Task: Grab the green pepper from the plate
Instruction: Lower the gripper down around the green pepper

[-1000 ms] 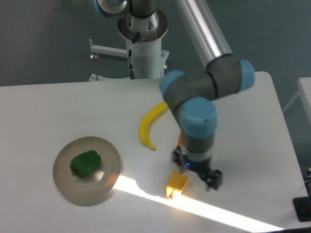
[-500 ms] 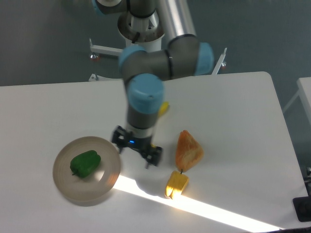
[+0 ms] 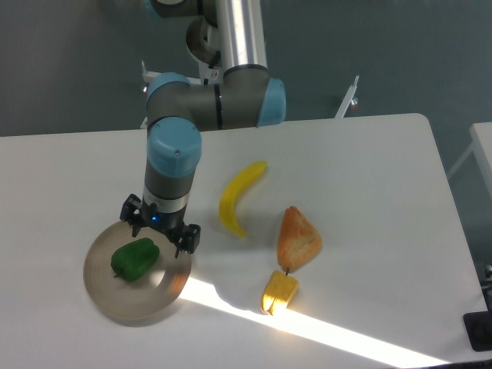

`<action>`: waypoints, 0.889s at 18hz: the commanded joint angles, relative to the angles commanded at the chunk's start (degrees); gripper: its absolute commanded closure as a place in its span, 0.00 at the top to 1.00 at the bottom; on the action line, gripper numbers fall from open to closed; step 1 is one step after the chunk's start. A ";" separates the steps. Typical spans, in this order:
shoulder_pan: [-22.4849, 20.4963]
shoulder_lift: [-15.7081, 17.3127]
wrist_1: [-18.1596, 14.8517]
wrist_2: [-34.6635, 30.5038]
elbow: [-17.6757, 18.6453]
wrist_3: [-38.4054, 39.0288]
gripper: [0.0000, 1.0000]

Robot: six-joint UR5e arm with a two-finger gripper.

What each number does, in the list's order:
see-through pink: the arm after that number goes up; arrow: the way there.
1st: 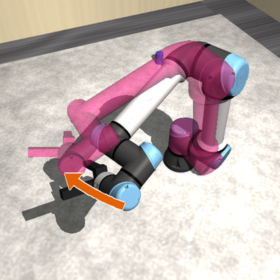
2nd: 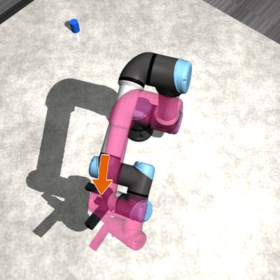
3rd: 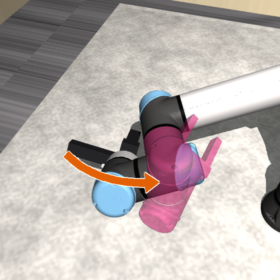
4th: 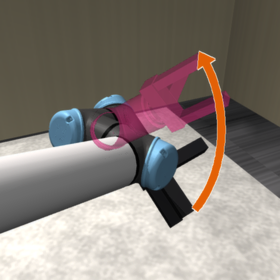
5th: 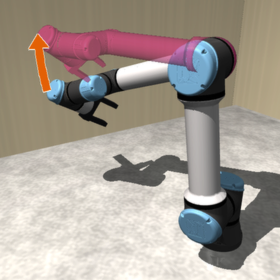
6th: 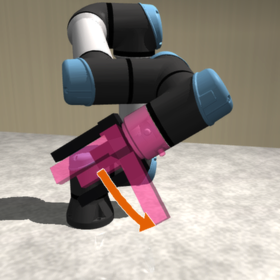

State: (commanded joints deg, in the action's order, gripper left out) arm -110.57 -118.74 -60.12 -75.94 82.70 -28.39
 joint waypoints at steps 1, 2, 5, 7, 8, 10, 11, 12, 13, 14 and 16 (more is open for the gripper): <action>0.00 0.00 0.00 0.00 0.00 -0.09 1.00; 0.00 0.00 0.00 0.00 0.00 -0.35 1.00; 0.52 -0.35 0.26 0.00 0.00 -1.92 1.00; 0.62 -1.14 1.31 0.00 0.09 -4.47 1.00; 0.70 -1.49 1.84 0.00 0.09 -5.79 1.00; 1.23 -1.76 2.02 0.00 0.09 -7.11 1.00; 1.32 -1.76 2.02 0.00 0.09 -7.56 1.00; 1.41 -1.76 2.02 0.00 0.09 -7.91 1.00; 1.41 -1.76 2.02 0.00 0.09 -8.00 1.00; 1.41 -1.93 2.02 0.00 0.09 -8.00 1.00; 1.41 -2.20 2.02 0.00 0.09 -8.17 1.00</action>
State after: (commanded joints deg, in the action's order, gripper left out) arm -109.16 -120.94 -58.10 -75.94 82.79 -36.56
